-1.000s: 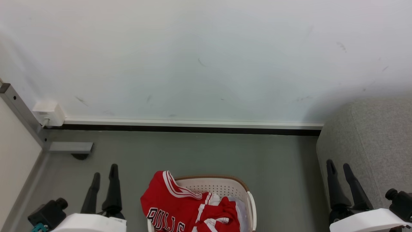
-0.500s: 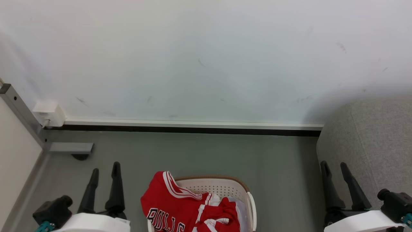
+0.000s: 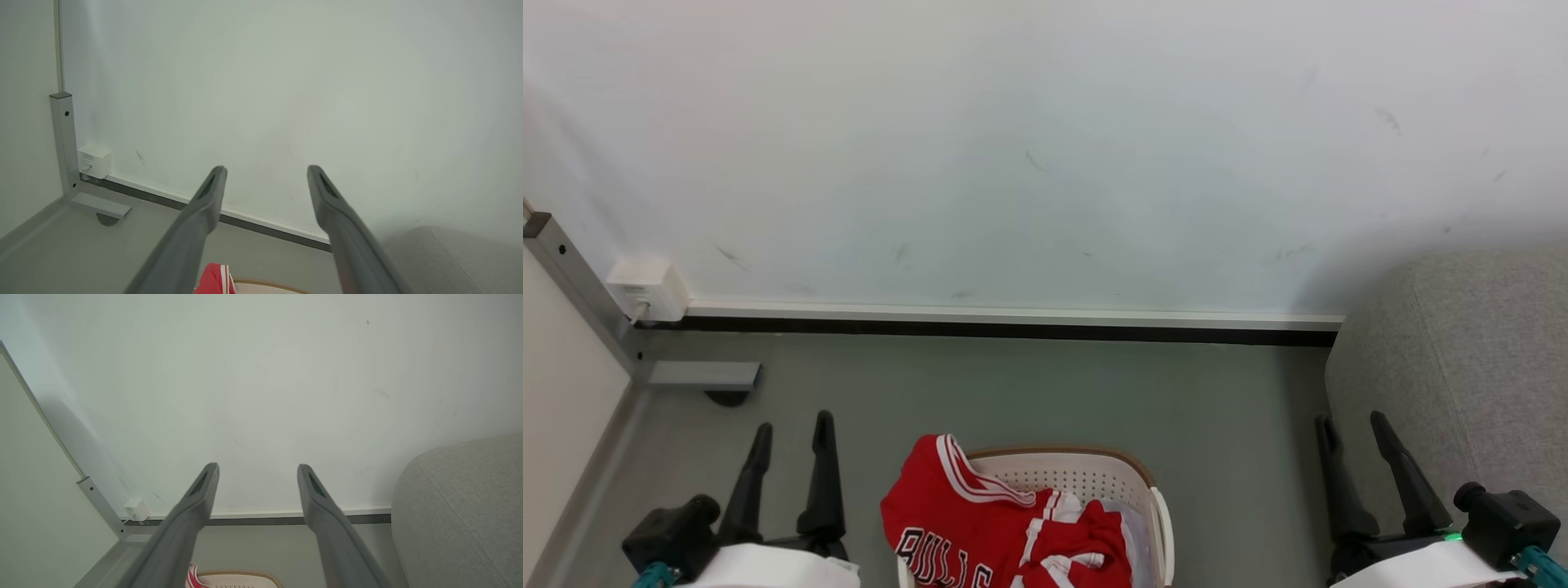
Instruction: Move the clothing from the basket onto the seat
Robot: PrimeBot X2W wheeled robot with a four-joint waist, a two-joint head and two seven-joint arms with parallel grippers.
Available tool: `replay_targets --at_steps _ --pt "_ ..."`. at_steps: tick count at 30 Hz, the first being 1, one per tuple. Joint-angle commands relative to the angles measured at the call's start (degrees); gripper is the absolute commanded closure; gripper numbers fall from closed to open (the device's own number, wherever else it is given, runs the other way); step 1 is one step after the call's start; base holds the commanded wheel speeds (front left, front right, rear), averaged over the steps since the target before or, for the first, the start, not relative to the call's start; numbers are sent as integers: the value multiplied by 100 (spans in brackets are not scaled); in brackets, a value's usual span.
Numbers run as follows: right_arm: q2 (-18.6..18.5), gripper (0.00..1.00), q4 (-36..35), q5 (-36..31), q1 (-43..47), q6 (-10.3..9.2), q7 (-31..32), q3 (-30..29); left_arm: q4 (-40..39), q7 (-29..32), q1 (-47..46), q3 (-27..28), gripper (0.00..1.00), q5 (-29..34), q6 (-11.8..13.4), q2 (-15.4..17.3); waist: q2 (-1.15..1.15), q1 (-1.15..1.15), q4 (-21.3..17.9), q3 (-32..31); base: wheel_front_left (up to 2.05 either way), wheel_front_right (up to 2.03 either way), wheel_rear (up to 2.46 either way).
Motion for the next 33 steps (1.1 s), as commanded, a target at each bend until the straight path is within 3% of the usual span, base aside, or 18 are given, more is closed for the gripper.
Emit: replay_targets --at_steps 1,33 --pt "-15 0 -16 -103 -80 -9 -41 20 -46 -39 17 -2 0 178 20 49 0 0 5 1 0 0 0" --pt "-67 0 -43 -1200 -106 -12 -398 204 -160 -395 44 -77 0 1524 84 61 0 0 7 -82 0 0 0"
